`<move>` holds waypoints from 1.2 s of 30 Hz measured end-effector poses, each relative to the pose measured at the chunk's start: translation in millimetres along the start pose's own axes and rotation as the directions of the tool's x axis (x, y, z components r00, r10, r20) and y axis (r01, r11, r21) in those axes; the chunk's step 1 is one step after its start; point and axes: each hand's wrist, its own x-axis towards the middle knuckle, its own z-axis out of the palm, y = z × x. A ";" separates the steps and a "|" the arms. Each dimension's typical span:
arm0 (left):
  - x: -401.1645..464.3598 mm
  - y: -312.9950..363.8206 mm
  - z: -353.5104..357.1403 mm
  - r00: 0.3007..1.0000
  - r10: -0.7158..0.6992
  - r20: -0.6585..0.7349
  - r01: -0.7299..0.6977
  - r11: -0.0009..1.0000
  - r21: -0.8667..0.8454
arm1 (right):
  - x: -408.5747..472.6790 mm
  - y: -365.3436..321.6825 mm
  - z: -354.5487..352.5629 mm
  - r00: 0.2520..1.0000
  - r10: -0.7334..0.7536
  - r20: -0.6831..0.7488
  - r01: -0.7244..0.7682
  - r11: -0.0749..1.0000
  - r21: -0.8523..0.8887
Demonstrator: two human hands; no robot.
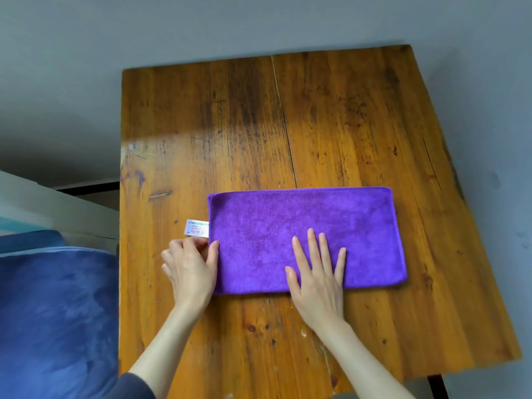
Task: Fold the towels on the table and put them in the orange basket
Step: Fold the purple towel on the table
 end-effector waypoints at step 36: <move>18.4 131.4 -76.5 0.949 -0.141 0.282 0.291 0.733 -0.614 | 26.6 52.6 -80.7 0.981 0.120 0.151 -0.184 0.820 0.542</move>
